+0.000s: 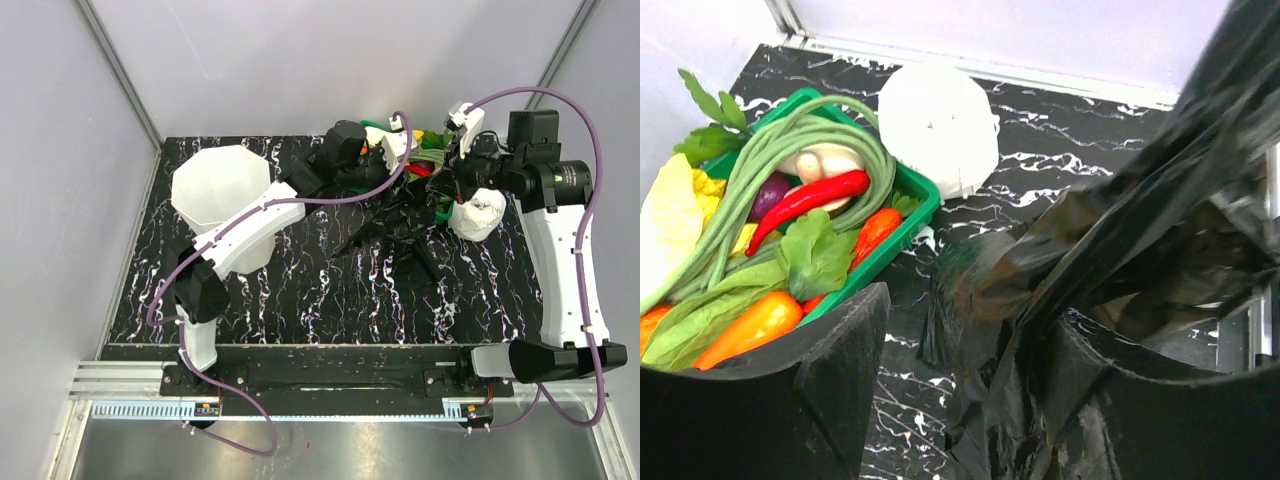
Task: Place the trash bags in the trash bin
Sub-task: Unfold the trash bag at the center of the board.
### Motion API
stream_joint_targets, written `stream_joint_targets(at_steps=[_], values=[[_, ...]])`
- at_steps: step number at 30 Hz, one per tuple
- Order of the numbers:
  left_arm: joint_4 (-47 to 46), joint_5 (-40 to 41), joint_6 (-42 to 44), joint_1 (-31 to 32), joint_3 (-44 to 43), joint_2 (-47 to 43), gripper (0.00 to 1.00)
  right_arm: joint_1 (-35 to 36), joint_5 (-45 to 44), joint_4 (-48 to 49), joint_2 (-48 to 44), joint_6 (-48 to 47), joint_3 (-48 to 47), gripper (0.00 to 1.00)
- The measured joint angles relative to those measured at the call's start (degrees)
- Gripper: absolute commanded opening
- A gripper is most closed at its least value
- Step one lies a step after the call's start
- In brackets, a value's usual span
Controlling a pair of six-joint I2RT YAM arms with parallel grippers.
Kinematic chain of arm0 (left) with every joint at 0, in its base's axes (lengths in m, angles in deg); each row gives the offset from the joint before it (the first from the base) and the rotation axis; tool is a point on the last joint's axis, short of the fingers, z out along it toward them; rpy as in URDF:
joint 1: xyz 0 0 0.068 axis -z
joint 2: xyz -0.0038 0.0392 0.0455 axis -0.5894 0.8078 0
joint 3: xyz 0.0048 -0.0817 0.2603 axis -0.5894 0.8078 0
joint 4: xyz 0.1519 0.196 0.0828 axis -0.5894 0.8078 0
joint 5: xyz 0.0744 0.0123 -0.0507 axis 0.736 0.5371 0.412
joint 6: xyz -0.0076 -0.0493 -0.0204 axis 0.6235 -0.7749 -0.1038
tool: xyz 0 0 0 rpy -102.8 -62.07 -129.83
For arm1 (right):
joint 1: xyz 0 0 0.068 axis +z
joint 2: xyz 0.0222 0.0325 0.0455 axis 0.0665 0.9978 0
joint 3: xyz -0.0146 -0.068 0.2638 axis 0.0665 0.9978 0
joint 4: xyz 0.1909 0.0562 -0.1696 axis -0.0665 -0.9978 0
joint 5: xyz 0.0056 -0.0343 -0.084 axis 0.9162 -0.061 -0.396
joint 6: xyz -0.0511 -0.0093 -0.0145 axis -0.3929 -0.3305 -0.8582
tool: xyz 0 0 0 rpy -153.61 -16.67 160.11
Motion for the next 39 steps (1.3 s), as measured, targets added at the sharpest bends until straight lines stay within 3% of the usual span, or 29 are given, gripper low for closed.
stream_joint_targets(at_steps=[4, 8, 11, 14, 21, 22, 28, 30, 33, 39], values=[[0.0, 0.85, 1.31, 0.0, 1.7, 0.0, 0.6, 0.0, 0.02, -0.09, -0.26, 0.42, -1.16, 0.0], [-0.26, 0.59, 1.99, 0.0, 3.85, 0.0, 0.38, 0.0, 0.02, 0.02, -0.55, 0.83, -1.86, 0.0], [-0.09, 0.35, 2.91, 0.0, 5.66, 0.0, 0.3, 0.0, -0.09, 0.02, -0.83, 0.83, -2.12, 0.0], [-0.04, 0.2, 3.54, -0.02, 7.1, 0.0, 0.03, 0.0, -0.2, 0.02, -1.09, 0.81, -2.12, 0.0], [0.87, -1.09, 4.07, -1.16, 7.82, -0.2, 0.0, 0.0, -2.58, 0.2, -1.4, 1.01, -1.97, 0.0], [1.46, -1.18, 4.07, -1.53, 7.8, -0.46, 0.0, 0.0, -3.76, 0.46, -1.4, 1.33, -1.86, 0.04], [3.39, 0.5, 2.01, -5.03, 7.78, -4.26, 0.0, 0.0, -9.97, 2.89, -0.9, 4.98, -1.84, 0.69], [3.89, 2.25, 1.07, -6.14, 7.3, -5.88, 0.0, 0.0, -11.52, 3.34, 0.07, 5.95, -2.29, 0.83], [4.57, 5.27, 0.02, -6.82, 6.21, -7.72, 0.0, 0.0, -12.0, 3.5, 1.64, 6.75, -3.23, 0.84], [7.67, 13.2, -2.64, -6.38, 1.42, -8.22, 0.0, 1.11, -5.79, 3.1, 3.08, 8.22, -6.78, 0.78]])
